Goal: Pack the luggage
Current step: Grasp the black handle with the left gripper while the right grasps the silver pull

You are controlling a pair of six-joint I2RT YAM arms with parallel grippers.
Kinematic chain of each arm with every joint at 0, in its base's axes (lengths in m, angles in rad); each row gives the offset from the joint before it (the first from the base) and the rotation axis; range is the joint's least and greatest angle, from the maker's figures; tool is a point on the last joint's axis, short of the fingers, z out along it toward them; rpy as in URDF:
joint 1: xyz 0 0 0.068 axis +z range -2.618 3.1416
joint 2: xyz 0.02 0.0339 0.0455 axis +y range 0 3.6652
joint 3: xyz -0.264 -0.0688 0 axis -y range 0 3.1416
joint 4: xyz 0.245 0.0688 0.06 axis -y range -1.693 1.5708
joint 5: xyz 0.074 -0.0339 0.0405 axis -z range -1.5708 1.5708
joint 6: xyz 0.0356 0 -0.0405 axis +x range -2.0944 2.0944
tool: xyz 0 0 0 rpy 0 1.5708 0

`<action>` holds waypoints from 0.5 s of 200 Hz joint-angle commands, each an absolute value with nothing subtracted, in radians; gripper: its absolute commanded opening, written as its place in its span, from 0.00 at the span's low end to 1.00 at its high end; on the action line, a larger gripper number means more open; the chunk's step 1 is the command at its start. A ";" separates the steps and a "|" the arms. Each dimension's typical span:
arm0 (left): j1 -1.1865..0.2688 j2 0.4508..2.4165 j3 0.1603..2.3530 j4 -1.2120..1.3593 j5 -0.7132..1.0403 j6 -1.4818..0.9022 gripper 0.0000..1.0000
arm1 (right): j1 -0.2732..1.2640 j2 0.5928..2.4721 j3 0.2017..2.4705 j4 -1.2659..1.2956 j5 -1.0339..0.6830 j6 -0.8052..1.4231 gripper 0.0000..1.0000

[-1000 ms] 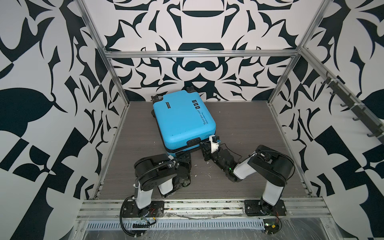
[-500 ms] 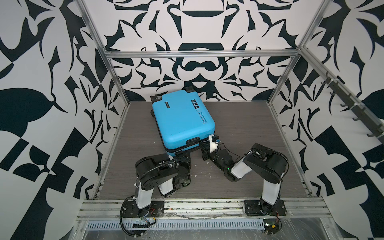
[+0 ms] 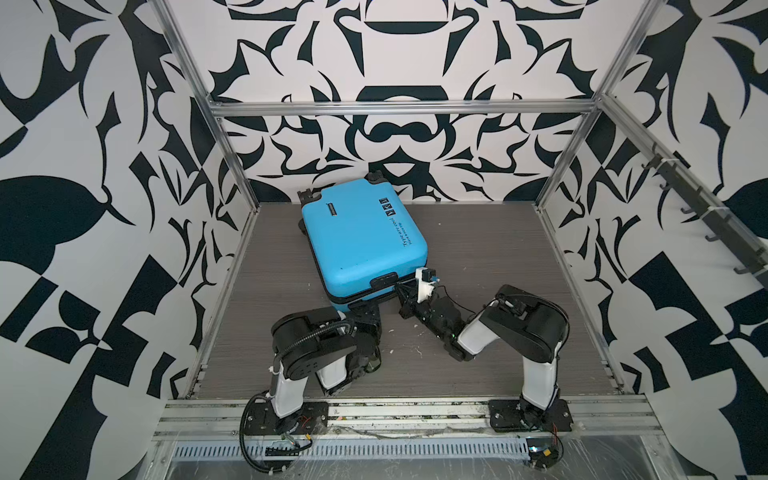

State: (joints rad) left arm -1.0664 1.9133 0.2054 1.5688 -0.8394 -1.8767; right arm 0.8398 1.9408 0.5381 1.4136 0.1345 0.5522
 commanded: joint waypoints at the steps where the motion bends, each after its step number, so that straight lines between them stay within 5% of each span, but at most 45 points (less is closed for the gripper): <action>1: -1.080 1.957 0.177 1.427 -0.802 -1.893 0.33 | 0.838 1.950 0.598 1.422 0.113 0.592 0.03; 100: -1.081 1.964 0.160 1.427 -0.818 -1.919 0.33 | 0.801 1.922 0.585 1.423 0.069 0.805 0.00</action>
State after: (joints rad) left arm -1.0718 1.9198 0.2024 1.5799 -0.8413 -1.8942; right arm 0.8268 1.9453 0.5507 1.4090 0.1032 0.6872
